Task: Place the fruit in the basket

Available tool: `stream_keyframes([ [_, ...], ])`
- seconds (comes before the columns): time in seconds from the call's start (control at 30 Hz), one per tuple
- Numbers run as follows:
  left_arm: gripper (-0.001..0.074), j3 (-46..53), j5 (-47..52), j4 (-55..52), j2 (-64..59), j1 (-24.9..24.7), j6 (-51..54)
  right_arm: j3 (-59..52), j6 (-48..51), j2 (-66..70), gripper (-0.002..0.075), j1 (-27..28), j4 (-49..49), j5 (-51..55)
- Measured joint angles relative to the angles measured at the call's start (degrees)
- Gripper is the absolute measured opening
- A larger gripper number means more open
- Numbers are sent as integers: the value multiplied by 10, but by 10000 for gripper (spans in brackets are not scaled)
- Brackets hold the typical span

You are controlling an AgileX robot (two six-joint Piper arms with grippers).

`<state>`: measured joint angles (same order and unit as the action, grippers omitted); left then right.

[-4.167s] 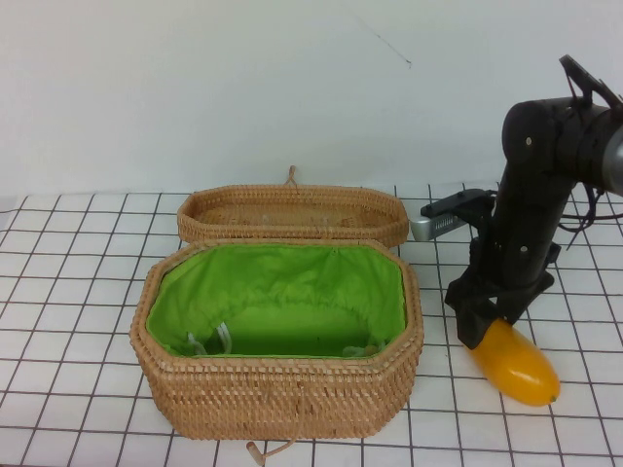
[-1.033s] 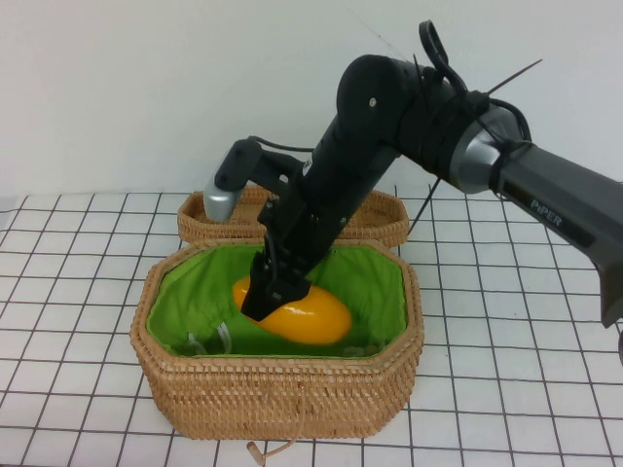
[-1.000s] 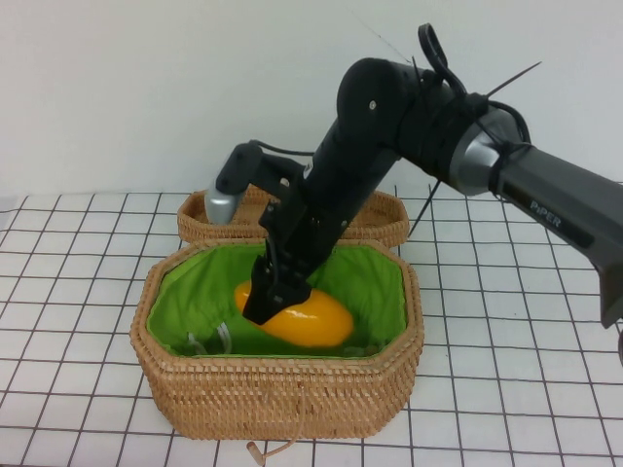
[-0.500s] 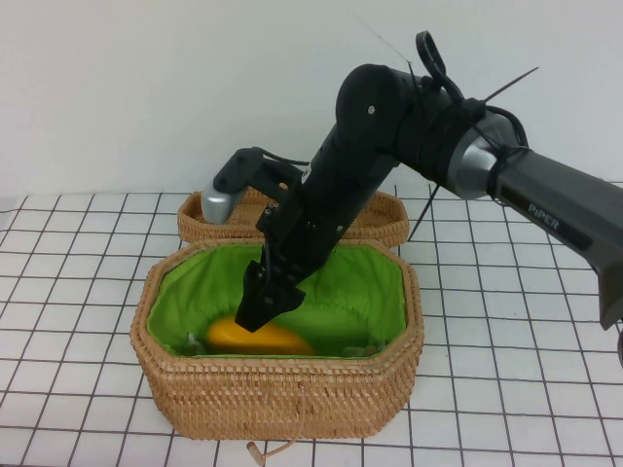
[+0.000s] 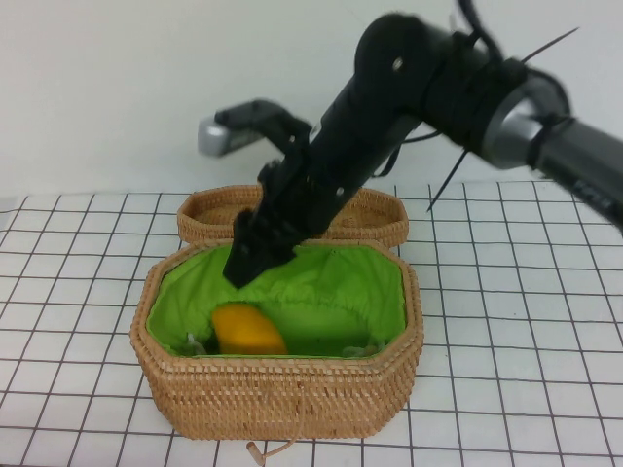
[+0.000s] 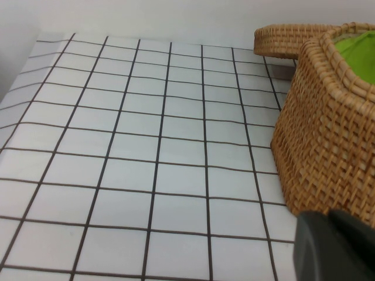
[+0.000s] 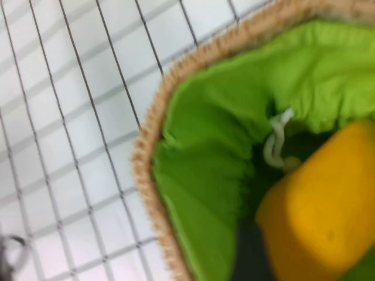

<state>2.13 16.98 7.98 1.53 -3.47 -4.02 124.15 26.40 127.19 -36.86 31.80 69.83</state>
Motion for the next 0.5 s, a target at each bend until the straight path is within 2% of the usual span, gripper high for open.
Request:
stream_keyframes([
  [0.23,1,0,0,0,0,0,0,0,-76,-61,76,1,-29,1],
  [0.33,1,0,0,0,0,0,0,0,-110,-88,20,1,-73,2],
  [0.5,1,0,0,0,0,0,0,0,-149,-137,2,1,-123,2],
])
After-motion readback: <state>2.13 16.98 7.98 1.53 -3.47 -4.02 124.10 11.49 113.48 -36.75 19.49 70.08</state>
